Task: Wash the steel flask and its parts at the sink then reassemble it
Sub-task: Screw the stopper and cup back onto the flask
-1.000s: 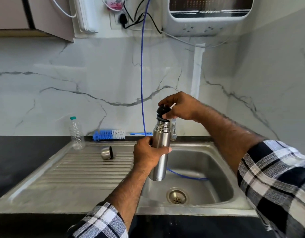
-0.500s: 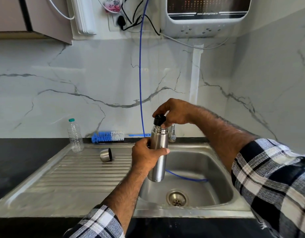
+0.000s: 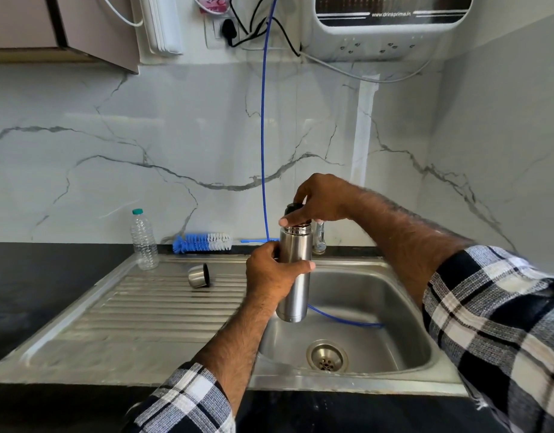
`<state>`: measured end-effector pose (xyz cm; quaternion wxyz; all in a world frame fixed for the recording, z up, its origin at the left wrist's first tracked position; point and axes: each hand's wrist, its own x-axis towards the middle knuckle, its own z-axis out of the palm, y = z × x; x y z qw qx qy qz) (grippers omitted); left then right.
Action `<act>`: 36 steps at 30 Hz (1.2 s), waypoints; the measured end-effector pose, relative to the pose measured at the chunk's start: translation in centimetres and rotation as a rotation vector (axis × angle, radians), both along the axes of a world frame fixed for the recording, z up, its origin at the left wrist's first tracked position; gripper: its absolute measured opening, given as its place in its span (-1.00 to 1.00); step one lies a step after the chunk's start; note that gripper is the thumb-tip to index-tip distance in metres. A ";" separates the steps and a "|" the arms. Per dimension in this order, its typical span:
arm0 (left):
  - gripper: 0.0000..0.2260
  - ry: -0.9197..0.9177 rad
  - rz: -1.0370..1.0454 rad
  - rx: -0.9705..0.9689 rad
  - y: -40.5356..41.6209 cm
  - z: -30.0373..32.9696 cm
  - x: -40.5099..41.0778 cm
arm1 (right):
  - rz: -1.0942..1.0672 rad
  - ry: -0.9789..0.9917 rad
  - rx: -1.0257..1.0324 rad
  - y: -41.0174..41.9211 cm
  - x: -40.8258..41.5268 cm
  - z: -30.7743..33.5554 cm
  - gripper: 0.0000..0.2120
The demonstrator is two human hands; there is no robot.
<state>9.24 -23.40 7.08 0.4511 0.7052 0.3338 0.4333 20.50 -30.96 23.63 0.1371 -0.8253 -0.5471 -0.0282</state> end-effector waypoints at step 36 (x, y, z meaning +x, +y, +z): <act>-0.59 -0.065 0.011 -0.091 2.9 1.1 -0.6 | 0.118 0.401 0.440 2.7 1.4 -3.9 -0.22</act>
